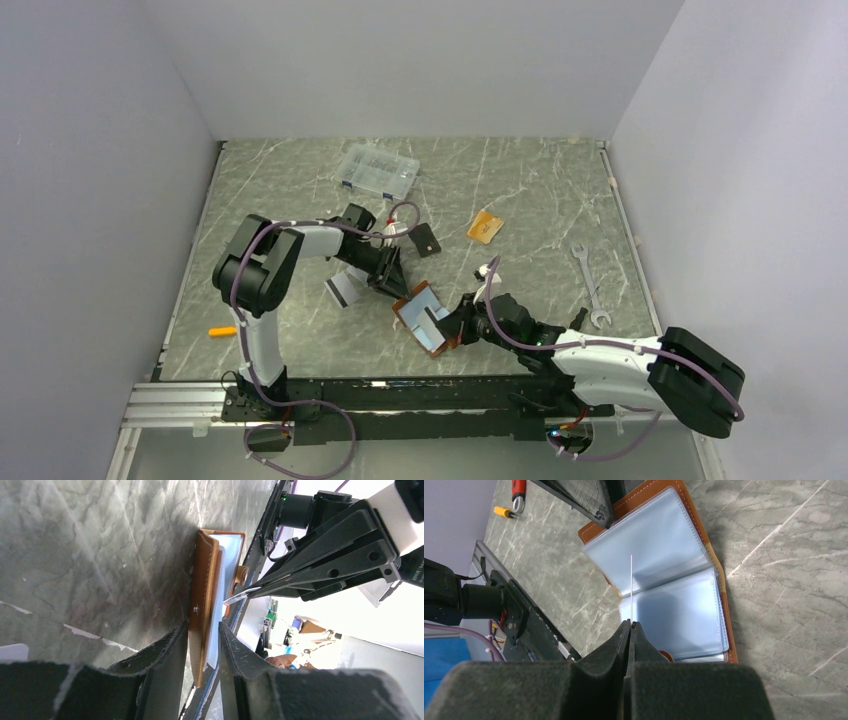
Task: Put the credit cards into the card holder
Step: Open the card holder at the center of the board.
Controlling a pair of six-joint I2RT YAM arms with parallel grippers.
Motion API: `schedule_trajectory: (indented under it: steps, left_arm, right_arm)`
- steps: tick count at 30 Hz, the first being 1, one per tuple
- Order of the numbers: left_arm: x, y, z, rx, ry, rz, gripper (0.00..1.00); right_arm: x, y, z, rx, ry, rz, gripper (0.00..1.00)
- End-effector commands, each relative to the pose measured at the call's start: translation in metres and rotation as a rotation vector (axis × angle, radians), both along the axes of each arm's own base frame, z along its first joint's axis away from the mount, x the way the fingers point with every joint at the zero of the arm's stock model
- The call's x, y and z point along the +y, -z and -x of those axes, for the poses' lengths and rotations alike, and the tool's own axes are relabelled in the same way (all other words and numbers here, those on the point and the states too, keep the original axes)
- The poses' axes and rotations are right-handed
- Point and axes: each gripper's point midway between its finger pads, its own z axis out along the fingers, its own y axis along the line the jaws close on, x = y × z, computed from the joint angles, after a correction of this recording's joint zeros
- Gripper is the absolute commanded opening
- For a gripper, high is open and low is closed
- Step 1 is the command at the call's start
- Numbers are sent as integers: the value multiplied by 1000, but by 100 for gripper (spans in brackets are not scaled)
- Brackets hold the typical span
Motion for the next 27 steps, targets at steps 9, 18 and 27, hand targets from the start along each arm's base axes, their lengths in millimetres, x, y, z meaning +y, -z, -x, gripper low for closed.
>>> schedule_trajectory:
  steps: [9,18,27]
  left_arm:
    - [-14,-30,-12,-34,43,116,35]
    - [-23,-2,-4,-57,102,21,35]
    - [-29,1,-14,-98,125,-18,28]
  right_arm:
    - [6,-20,-3,-49,-11,-59,0]
    - [-1,-17,-1,-45,3,-59,0]
    - [-3,-14,1,-41,-4,-51,0]
